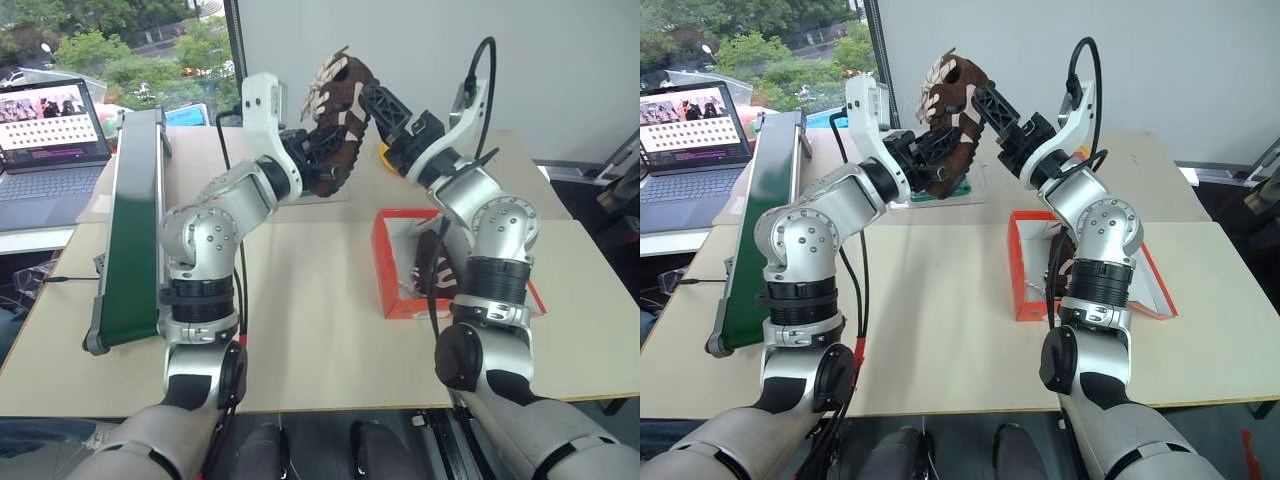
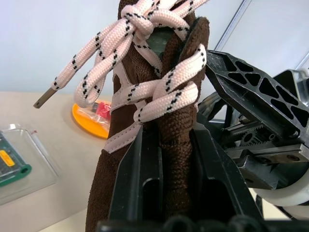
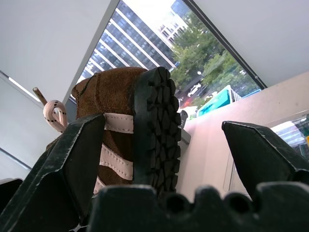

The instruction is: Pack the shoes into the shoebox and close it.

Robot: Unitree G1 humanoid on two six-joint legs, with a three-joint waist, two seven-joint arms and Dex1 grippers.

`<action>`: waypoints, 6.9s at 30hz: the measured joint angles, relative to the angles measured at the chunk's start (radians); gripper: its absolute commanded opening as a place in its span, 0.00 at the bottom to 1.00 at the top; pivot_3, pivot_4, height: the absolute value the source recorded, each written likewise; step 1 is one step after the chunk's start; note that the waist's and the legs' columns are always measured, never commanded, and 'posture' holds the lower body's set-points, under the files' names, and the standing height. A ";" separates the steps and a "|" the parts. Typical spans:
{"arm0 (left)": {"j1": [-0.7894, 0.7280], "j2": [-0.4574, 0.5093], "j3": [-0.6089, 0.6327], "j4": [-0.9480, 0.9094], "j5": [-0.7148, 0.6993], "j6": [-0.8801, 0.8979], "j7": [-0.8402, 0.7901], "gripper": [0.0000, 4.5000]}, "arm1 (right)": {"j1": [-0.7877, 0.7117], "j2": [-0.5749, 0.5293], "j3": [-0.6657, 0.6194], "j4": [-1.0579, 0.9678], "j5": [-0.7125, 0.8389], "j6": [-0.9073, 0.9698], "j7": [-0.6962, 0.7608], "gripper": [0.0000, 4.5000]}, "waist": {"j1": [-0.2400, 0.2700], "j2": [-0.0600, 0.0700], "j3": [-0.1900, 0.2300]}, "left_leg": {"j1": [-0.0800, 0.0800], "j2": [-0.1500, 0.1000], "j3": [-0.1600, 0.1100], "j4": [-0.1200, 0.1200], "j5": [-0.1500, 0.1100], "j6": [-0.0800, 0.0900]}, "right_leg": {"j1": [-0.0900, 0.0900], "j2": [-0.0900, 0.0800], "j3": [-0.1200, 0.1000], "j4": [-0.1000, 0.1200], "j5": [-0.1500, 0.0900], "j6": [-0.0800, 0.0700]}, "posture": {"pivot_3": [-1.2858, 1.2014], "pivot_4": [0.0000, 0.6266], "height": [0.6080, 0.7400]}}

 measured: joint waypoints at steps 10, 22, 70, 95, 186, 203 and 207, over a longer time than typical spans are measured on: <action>-0.018 -0.012 -0.023 0.050 -0.002 -0.019 -0.055 0.13 | 0.000 0.010 -0.007 -0.043 0.102 0.058 -0.029 1.00 | 0.001 0.000 0.000 | 0.000 0.000 0.000 0.000 0.000 0.001 | 0.000 0.000 0.000 0.000 0.000 0.000 | 0.52 0.24 1.00; -0.030 -0.017 -0.029 0.061 -0.001 -0.034 -0.074 0.12 | 0.009 0.002 -0.010 -0.070 0.111 0.068 -0.042 0.44 | 0.001 0.000 0.000 | 0.000 0.000 0.000 0.000 -0.001 0.001 | 0.000 0.000 0.000 -0.001 0.000 0.000 | 0.52 0.24 1.00; 0.234 0.399 -0.114 -0.142 0.070 -0.017 -0.254 0.91 | -0.057 -0.532 0.395 0.543 -0.368 0.232 0.455 0.13 | 0.005 0.002 0.002 | -0.002 -0.001 0.003 0.000 -0.001 0.001 | 0.000 0.000 0.002 -0.005 0.001 0.002 | 0.52 0.24 1.00; 0.250 0.388 -0.199 -0.166 0.138 -0.043 -0.284 0.91 | 0.011 -0.389 0.610 0.619 -0.731 -0.073 0.482 0.13 | 0.004 0.001 0.001 | 0.016 -0.001 0.001 0.000 -0.003 0.005 | 0.017 0.000 0.001 -0.005 0.001 0.002 | 0.52 0.24 1.00; 0.124 0.461 -0.417 0.019 0.274 -0.215 -0.830 0.91 | 0.730 -0.241 -0.399 0.091 -0.102 -0.210 0.159 0.00 | 0.003 0.005 0.002 | 0.014 -0.003 0.001 0.001 -0.006 0.009 | 0.015 0.000 0.007 -0.006 -0.003 0.005 | 0.52 0.24 1.00; 0.117 0.501 -0.413 0.001 0.283 -0.191 -0.828 0.91 | 0.707 -0.259 -0.243 0.313 -0.193 -0.419 0.267 0.00 | 0.002 0.006 0.002 | 0.014 -0.003 0.002 0.001 -0.006 0.009 | 0.015 -0.001 0.008 -0.006 -0.003 0.005 | 0.52 0.24 1.00; 0.117 0.499 -0.413 -0.006 0.282 -0.188 -0.824 0.91 | 0.659 -0.269 -0.199 0.415 -0.275 -0.555 0.239 0.00 | -0.001 0.006 0.002 | 0.015 -0.003 0.002 0.001 -0.006 0.009 | 0.015 -0.001 0.008 -0.006 -0.003 0.005 | 0.52 0.24 1.00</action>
